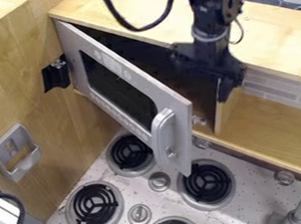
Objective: Open microwave
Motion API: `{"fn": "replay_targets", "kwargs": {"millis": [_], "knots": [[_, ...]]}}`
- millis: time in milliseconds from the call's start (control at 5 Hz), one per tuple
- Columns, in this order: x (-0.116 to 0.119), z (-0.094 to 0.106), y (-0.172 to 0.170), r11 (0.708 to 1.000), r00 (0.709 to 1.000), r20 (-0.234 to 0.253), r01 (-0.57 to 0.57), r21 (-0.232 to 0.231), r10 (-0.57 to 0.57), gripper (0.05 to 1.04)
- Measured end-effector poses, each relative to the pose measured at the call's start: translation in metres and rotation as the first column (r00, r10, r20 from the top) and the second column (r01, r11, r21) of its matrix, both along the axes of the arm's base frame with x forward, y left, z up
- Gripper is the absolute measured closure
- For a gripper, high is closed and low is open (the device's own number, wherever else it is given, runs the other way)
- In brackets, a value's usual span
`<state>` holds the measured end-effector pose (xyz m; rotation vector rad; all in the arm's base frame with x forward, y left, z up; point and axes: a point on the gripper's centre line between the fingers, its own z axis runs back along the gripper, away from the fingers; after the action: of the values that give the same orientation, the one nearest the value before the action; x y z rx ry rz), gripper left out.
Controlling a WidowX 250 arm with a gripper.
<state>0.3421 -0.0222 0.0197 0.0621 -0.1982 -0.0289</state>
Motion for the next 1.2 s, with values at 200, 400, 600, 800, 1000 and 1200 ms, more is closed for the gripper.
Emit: {"fn": "replay_targets", "kwargs": {"millis": [200,400,600,800,1000,1200], "knots": [[-0.016,-0.012,0.012,0.999,0.998,-0.043,-0.04,0.005,0.04,0.085],[-0.031,-0.009,0.023,0.995,0.994,-0.052,-0.098,0.018,0.099,0.085],[-0.047,-0.004,0.037,0.987,0.986,-0.05,-0.16,0.029,0.162,0.085],[-0.067,-0.006,0.054,0.972,0.97,-0.058,-0.233,0.024,0.234,0.084],[-0.083,-0.014,0.069,0.95,0.946,-0.079,-0.313,0.008,0.313,0.084],[-0.093,-0.014,0.087,0.924,0.922,-0.072,-0.383,-0.008,0.381,0.084]]}}
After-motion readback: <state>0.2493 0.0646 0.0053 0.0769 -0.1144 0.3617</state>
